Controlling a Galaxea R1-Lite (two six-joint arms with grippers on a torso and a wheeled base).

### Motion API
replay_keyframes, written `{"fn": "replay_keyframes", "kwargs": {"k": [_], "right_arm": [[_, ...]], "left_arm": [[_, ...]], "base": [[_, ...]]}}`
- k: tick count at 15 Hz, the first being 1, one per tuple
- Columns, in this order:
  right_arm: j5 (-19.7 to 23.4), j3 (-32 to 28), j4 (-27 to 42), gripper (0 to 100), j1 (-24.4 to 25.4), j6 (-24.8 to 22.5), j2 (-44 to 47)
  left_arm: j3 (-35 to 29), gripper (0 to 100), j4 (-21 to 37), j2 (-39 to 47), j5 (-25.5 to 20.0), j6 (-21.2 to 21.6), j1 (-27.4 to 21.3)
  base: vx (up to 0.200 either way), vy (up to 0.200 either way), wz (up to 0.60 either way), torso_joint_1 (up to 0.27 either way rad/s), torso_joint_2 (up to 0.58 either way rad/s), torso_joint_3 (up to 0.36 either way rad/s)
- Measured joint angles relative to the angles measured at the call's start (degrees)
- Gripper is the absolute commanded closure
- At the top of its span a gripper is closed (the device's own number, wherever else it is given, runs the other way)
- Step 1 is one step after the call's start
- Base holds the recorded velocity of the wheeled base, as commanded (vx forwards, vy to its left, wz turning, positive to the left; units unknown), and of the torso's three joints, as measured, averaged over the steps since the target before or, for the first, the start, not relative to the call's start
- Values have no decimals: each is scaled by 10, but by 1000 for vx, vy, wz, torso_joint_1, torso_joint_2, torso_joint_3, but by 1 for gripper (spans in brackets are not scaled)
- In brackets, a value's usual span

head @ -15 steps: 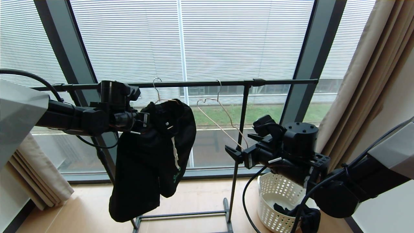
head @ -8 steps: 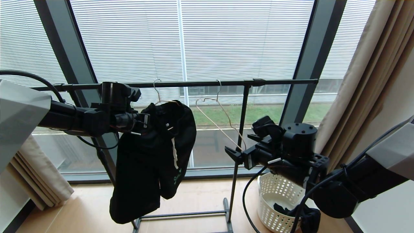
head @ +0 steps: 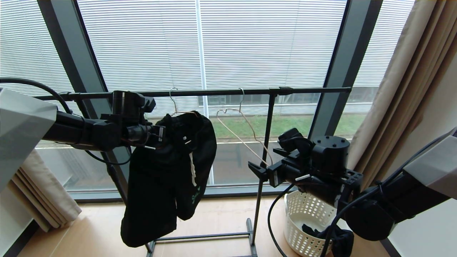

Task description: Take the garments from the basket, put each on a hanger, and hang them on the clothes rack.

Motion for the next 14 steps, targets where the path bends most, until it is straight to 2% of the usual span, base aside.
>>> {"fn": "replay_keyframes", "kwargs": {"k": [1, 10, 14], "right_arm": [[0, 0, 0, 0, 0, 0, 0], [0, 1, 0, 0, 0, 0, 1], [-4, 9, -1, 0, 1, 0, -4]], "left_arm": [[0, 0, 0, 0, 0, 0, 0], [11, 0, 2, -10, 0, -1, 0], [72, 0, 2, -75, -1, 0, -2]], "base": [[0, 0, 0, 0, 0, 0], [0, 0, 0, 0, 0, 0], [0, 0, 0, 0, 0, 0]]}}
